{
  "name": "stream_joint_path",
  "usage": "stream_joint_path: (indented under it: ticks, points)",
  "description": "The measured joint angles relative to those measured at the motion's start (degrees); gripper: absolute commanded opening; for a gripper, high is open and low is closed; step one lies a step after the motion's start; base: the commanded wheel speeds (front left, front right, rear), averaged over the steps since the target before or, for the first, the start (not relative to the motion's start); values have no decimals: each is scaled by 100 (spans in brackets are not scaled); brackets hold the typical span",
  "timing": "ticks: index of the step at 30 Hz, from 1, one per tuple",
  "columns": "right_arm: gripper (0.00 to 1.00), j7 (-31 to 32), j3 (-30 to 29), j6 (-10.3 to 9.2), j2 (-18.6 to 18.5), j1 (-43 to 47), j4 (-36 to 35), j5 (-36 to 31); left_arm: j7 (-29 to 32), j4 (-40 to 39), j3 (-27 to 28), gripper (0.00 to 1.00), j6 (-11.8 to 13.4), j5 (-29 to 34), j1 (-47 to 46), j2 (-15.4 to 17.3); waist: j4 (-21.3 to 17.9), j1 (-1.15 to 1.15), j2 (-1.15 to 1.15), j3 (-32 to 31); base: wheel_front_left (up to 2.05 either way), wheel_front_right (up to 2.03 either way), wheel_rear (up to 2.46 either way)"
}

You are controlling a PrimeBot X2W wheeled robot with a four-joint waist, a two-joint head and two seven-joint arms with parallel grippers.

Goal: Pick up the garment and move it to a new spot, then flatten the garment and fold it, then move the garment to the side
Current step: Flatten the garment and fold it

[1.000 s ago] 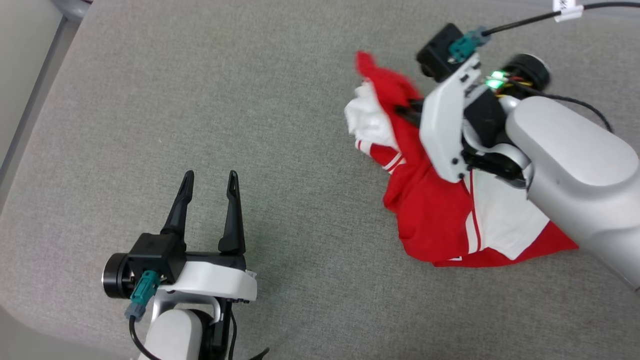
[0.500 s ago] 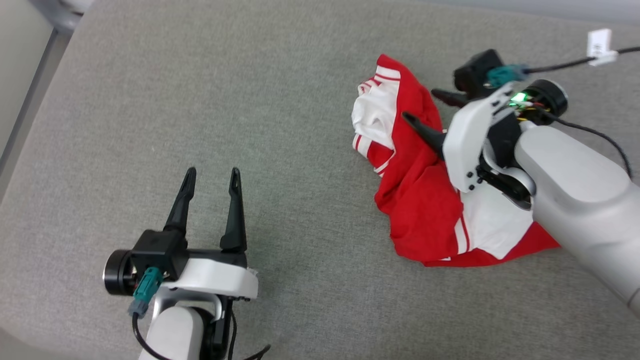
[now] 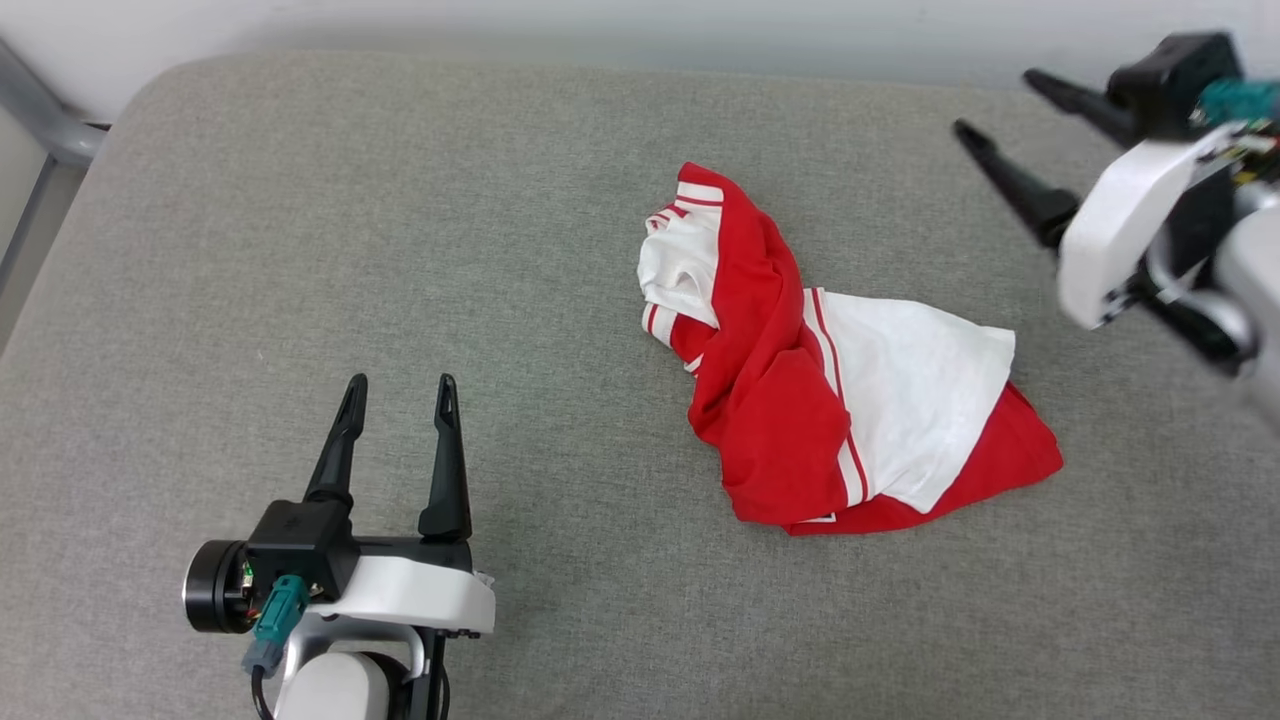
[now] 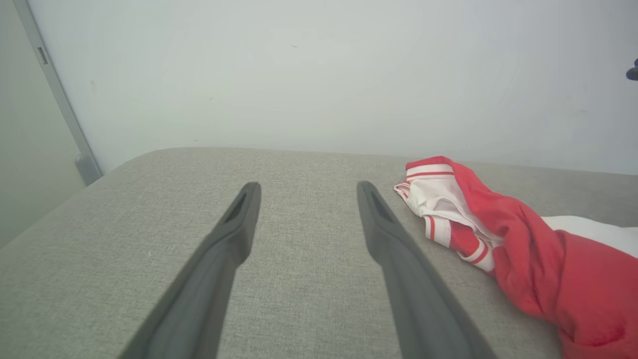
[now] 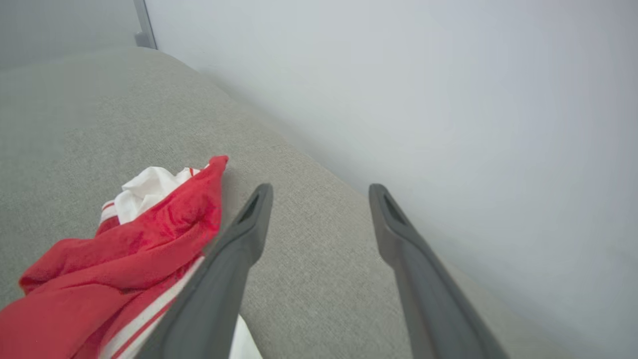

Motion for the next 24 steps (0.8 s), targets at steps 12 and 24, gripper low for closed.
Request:
stream_joint_path:
  ticks: [12, 24]
  points:
    - [100, 3934, 824, 0, -1172, -720, -1782, 768, 0, -62, -245, 100, 0, -145, -107, 0, 134, 0, 0, 313, 0, 0, 0]
    - [100, 4755, 1101, 1, -370, -872, -999, 485, 0, -96, -575, 100, 96, -378, -594, 0, 603, 1, 0, 993, 0, 0, 0]
